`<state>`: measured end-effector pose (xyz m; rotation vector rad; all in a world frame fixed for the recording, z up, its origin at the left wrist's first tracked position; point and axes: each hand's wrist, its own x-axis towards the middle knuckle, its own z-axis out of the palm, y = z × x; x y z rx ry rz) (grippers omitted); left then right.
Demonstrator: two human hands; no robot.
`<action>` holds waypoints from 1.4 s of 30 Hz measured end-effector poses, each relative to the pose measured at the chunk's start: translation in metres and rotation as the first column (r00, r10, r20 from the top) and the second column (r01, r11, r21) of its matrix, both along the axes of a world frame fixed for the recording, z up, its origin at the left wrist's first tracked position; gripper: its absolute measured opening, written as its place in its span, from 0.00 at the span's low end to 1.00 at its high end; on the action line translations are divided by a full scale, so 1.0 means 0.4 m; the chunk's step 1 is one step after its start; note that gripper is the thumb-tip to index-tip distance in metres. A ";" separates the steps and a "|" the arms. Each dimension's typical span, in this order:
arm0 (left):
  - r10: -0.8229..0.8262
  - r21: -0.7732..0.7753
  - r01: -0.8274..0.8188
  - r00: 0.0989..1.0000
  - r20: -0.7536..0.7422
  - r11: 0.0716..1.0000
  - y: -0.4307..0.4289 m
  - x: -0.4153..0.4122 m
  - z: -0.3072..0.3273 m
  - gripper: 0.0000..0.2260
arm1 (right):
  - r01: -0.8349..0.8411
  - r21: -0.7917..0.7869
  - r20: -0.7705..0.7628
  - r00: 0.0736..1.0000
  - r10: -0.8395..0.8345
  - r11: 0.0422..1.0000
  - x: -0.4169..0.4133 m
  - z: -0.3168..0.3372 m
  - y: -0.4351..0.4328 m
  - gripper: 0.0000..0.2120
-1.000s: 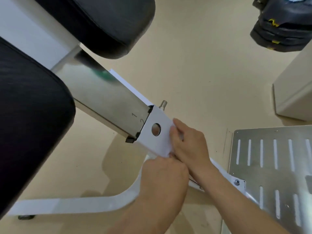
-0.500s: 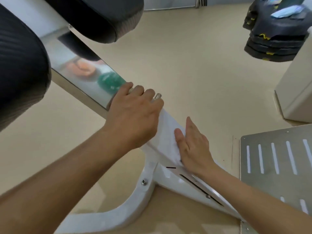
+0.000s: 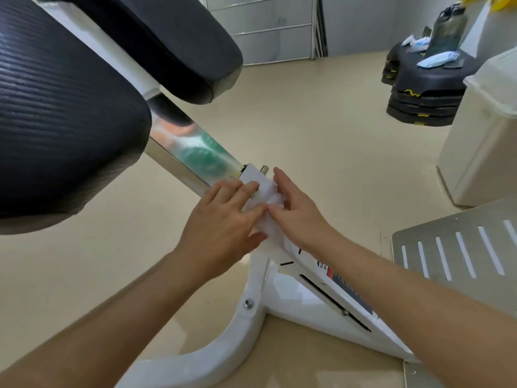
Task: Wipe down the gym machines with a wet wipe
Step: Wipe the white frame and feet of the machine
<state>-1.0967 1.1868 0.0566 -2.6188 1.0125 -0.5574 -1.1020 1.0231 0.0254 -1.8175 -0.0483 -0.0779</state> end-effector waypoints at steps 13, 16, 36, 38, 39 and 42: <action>-0.106 -0.410 0.085 0.994 -0.028 0.908 0.063 -0.008 0.071 0.12 | 0.078 -0.591 0.123 0.992 -0.006 0.803 0.043 0.040 0.165 0.42; -0.124 -0.418 0.136 0.991 0.055 0.898 0.041 -0.019 0.049 0.07 | 0.316 -0.545 0.307 0.937 -0.167 0.777 0.001 -0.066 0.179 0.49; -0.375 0.224 0.399 0.916 -0.142 0.889 -0.234 -0.010 -0.211 0.10 | 0.667 -0.211 -0.007 0.730 -0.684 0.714 -0.210 -0.500 -0.075 0.28; -0.349 0.287 0.390 0.919 -0.186 0.875 -0.287 -0.035 -0.270 0.18 | 0.703 -0.208 -0.119 0.672 -0.731 0.680 -0.247 -0.567 -0.139 0.26; -0.318 0.342 0.377 0.923 -0.218 0.860 -0.312 -0.048 -0.290 0.21 | 0.704 -0.225 -0.174 0.652 -0.738 0.674 -0.258 -0.591 -0.167 0.25; -0.283 0.395 0.375 0.919 -0.273 0.839 -0.356 -0.072 -0.326 0.24 | 0.655 -0.187 -0.271 0.682 -0.679 0.732 -0.253 -0.582 -0.188 0.23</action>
